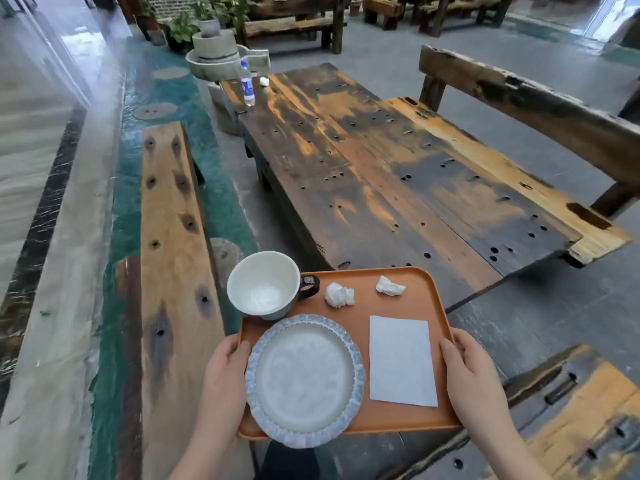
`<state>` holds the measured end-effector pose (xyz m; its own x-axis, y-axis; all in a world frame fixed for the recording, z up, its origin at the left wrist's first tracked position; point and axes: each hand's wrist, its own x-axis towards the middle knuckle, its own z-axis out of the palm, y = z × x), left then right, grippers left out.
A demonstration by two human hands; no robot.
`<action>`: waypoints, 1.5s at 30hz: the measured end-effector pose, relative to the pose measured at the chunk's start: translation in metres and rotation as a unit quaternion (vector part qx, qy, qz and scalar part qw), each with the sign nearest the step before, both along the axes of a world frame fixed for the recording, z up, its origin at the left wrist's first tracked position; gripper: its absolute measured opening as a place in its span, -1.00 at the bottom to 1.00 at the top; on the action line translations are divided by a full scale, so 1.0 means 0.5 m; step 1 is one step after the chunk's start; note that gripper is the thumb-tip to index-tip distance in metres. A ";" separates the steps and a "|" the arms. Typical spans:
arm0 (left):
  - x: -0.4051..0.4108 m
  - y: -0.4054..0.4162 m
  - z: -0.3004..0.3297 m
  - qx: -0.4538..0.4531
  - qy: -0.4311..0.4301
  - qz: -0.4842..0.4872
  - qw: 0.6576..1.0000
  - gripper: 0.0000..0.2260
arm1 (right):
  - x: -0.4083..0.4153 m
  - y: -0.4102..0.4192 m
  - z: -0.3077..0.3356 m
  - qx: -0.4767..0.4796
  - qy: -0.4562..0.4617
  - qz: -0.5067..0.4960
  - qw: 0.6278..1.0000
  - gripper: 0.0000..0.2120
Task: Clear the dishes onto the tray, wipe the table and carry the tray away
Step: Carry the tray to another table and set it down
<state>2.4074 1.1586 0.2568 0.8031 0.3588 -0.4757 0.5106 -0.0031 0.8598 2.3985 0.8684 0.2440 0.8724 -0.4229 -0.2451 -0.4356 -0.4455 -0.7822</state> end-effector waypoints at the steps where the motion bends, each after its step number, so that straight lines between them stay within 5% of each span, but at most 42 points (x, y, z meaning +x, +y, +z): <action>1: 0.042 0.013 0.003 -0.002 0.001 0.000 1.000 -0.83 | 0.037 0.014 -0.002 -0.002 0.006 -0.007 1.000 -0.86; 32: 1.082 0.382 -0.003 -0.023 0.003 0.033 0.999 -0.91 | 1.098 0.397 -0.036 0.040 0.020 -0.005 0.999 -0.79; 45: 1.602 0.306 0.016 0.020 -0.022 -0.108 0.994 -0.87 | 1.447 0.347 0.021 0.056 -0.028 -0.134 0.989 -0.84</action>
